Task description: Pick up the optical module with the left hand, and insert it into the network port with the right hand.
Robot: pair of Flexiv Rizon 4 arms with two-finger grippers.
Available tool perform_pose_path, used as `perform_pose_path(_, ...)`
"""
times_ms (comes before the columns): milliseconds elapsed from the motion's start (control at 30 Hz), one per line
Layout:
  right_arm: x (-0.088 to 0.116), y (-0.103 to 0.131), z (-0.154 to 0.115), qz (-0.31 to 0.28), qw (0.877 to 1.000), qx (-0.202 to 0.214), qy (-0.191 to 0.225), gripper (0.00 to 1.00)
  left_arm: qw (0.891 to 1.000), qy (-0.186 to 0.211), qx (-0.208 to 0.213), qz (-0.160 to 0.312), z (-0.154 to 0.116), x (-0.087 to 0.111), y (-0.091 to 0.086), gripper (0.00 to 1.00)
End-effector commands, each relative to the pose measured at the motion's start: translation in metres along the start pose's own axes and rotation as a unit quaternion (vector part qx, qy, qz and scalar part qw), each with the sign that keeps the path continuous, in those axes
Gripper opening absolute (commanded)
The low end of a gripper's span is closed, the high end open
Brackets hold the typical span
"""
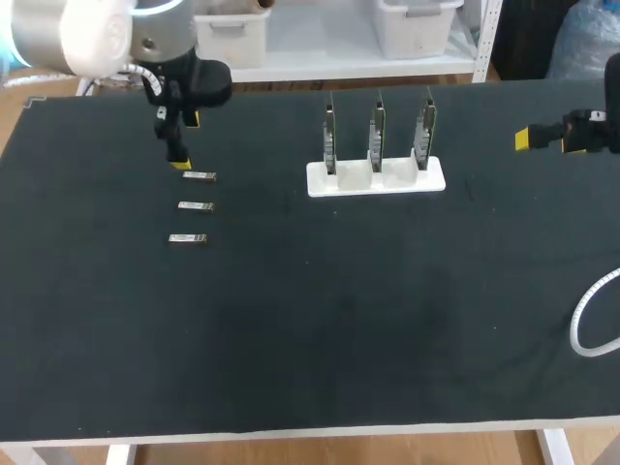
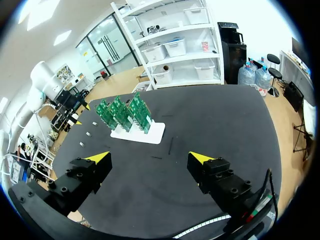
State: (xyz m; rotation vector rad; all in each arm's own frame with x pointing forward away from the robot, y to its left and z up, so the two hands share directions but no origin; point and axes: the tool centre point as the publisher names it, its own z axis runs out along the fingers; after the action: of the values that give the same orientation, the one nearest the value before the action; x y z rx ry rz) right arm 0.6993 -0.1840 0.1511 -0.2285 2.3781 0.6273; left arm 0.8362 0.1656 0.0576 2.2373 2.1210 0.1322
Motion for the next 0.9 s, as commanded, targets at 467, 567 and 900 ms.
perform_pose_path(467, 0.0, 0.0, 0.0, 0.0, 1.0, 0.0, 0.0, 1.0, 0.997, -0.035, 0.019, -0.063, 0.018, 0.001, 0.002, 1.0)
perform_pose_path(567, 0.0, 0.0, 0.0, 0.0, 1.0, 0.0, 0.0, 1.0, 0.998, -0.046, 0.011, -0.052, 0.014, 0.001, -0.001, 1.0)
perform_pose_path(900, 0.0, 0.0, 0.0, 0.0, 1.0, 0.0, 0.0, 1.0, 1.0, -0.026, -0.003, 0.015, 0.03, 0.001, -0.015, 1.0)
